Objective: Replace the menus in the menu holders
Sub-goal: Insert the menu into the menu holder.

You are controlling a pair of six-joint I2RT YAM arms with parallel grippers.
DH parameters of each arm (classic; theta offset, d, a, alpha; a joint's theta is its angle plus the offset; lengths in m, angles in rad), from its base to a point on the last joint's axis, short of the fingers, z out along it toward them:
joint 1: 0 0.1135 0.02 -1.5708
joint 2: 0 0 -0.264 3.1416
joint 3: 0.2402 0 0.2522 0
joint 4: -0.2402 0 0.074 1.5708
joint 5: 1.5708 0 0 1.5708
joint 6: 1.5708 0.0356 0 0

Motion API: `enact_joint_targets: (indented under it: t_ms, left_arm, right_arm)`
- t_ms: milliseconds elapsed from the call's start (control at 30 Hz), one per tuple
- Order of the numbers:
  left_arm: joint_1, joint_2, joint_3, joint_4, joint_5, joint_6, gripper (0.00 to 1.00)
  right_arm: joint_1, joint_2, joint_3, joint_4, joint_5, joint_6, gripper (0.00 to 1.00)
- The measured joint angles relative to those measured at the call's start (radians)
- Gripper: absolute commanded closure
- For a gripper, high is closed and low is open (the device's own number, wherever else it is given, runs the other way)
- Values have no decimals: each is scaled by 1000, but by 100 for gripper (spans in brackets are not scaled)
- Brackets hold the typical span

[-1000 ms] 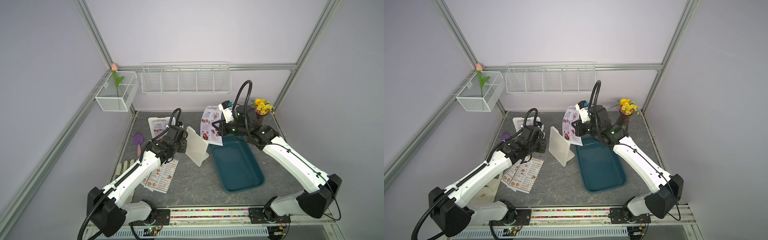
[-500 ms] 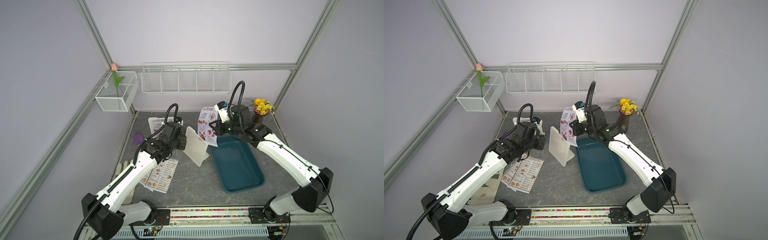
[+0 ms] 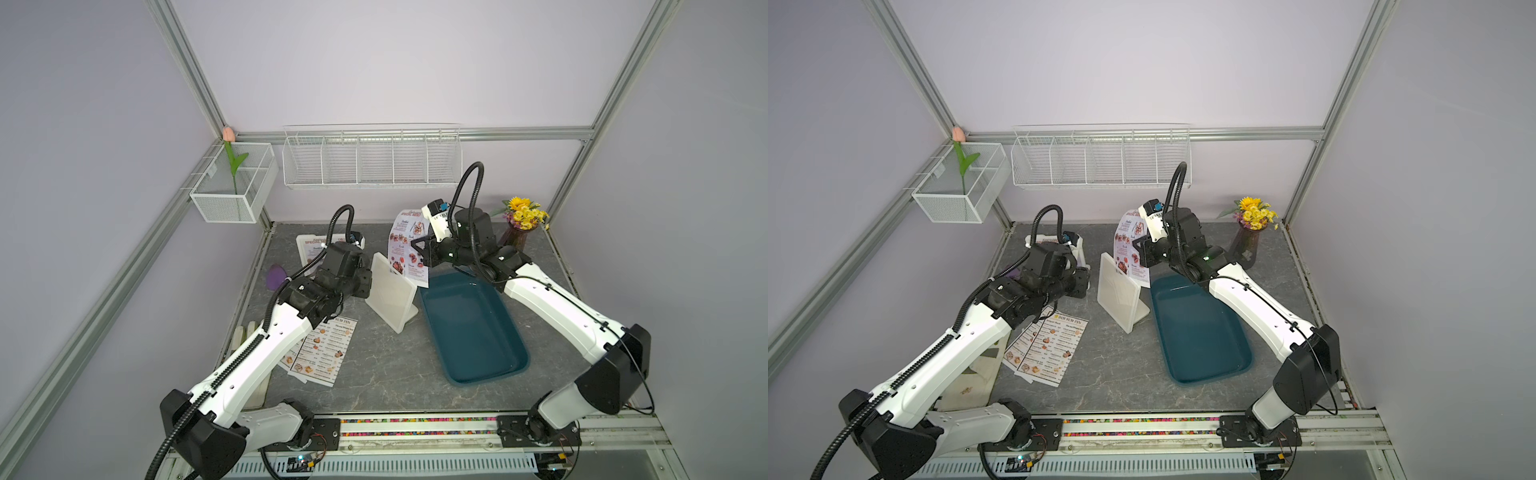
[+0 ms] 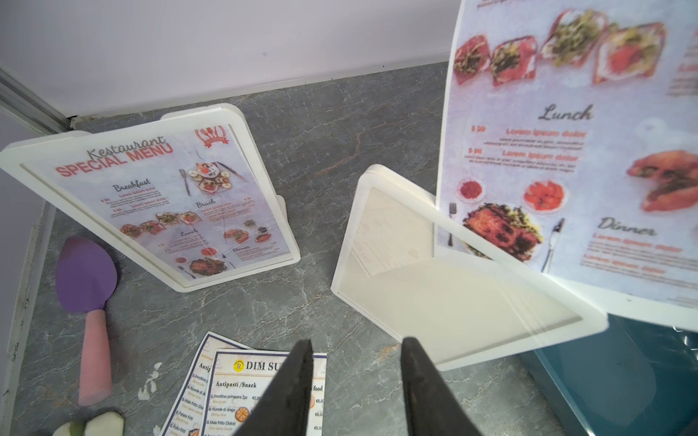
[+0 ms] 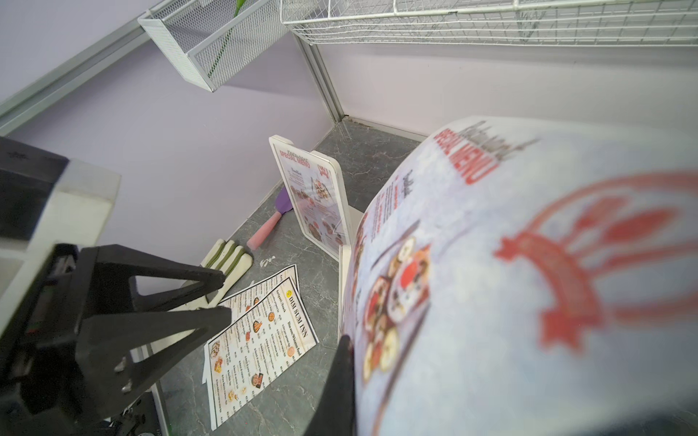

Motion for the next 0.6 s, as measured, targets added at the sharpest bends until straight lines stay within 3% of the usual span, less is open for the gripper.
enact_joint_targets:
  t_ms: [600]
  left_arm:
    - [5, 0, 62, -1, -4, 1, 59]
  right_arm:
    - [16, 60, -19, 121, -17, -26, 93]
